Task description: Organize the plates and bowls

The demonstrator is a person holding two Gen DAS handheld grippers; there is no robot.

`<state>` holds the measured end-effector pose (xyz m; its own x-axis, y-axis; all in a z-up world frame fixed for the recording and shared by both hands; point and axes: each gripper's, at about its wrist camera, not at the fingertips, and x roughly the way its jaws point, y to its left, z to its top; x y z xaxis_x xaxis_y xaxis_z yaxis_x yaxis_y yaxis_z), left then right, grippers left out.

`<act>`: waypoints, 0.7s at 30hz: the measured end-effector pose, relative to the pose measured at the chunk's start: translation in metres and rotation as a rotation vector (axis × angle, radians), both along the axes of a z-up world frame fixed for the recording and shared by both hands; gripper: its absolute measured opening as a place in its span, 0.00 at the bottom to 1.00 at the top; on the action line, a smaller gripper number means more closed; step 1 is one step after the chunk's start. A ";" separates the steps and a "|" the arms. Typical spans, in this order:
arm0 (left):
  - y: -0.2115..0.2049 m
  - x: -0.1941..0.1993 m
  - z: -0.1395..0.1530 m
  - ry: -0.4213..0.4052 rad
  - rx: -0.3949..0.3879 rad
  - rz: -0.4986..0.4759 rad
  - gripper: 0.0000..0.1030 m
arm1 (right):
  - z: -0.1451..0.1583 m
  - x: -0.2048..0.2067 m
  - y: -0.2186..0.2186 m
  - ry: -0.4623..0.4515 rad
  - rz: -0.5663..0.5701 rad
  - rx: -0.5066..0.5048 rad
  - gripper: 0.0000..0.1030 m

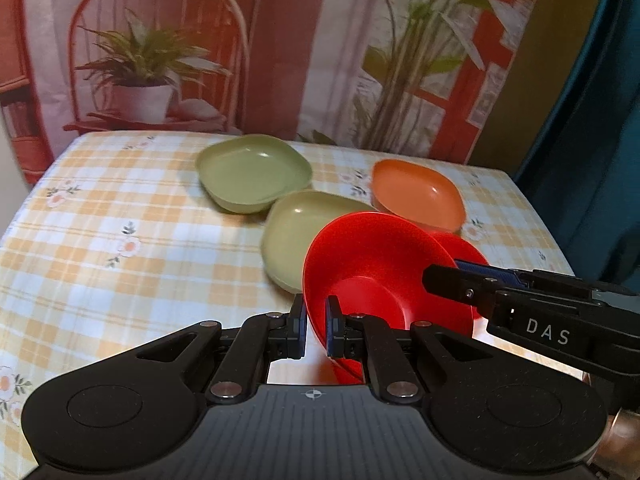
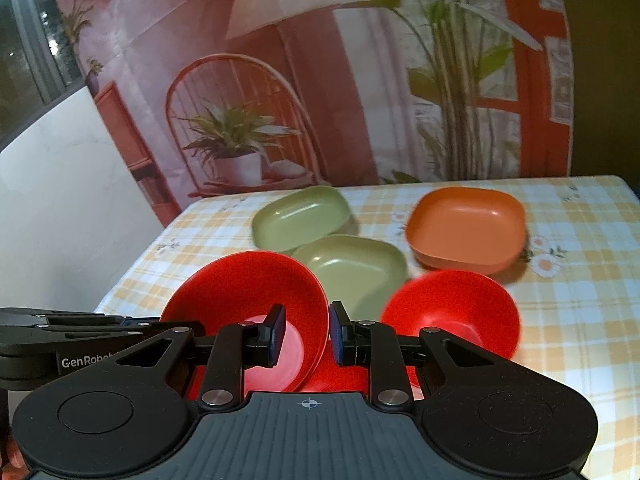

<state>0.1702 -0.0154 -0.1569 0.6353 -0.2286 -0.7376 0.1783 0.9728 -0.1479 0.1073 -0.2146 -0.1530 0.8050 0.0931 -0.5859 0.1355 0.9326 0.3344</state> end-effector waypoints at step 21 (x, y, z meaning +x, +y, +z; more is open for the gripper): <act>-0.019 0.008 -0.038 0.119 -0.001 -0.034 0.10 | -0.040 -0.015 -0.010 0.062 -0.024 -0.004 0.23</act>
<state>0.1778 -0.0348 -0.1954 0.5350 -0.2487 -0.8075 0.1919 0.9665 -0.1705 0.0923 -0.2241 -0.1935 0.7693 0.0722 -0.6348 0.1777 0.9302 0.3212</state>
